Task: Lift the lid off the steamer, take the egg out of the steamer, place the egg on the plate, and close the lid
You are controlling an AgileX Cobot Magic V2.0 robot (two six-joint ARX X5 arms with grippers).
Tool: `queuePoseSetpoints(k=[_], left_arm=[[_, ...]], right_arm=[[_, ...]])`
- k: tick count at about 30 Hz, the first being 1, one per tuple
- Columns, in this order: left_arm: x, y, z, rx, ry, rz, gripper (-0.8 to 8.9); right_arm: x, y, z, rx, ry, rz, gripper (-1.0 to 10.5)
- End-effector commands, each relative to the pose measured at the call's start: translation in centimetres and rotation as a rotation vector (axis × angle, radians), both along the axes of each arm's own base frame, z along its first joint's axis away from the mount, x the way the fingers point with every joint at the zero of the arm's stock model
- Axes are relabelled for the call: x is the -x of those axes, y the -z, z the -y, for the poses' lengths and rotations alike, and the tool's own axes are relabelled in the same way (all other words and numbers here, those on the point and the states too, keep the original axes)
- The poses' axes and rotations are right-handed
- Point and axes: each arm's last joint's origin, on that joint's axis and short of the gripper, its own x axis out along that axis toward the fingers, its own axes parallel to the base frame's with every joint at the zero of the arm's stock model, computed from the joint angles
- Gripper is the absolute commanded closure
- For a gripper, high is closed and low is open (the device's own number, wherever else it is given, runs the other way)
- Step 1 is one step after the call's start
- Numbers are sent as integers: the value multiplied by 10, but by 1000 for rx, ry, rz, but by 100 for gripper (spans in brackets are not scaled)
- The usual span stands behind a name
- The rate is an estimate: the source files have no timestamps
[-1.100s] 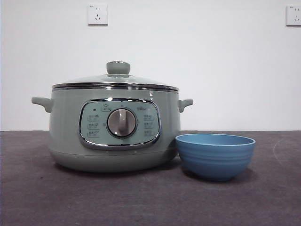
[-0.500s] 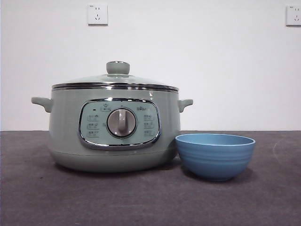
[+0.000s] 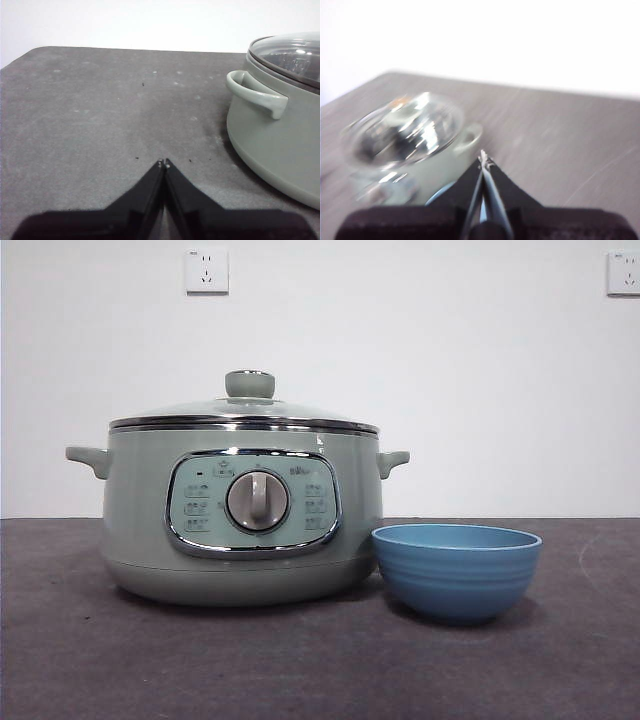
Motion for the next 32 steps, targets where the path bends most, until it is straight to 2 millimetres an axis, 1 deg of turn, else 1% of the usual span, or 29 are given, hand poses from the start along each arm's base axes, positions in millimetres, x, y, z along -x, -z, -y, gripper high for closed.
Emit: queuePoseSetpoints(k=[1,5,8,17,22,25,27,32], left_arm=[[-1,4,0,9,-5,-2,817],[-1,4,0,9,-5,-2,817],[-1,4,0,9,-5,-2,817],[-1,4,0,9,-5,-2,817],[-1,4,0,9,-5,-2,817],[-1,4,0,9,-5,-2,817],[-1,4,0,9,-5,-2,817],[-1,4,0,9,-5,-2,817]], right_arm=[[-11,33,0,-18,30,80,947],[-23,73,0,-25,44,147,947],[-29,96,-1,-18,43,172,947],[-35,150,-2,-27,45,166,947],[-39,171,-2,-37,47,95,947],[-40,183,-2,-39,58,23,947],[-39,187,-1,-28,79,-20,947],[-39,186,-2,-32,73,-15,947]])
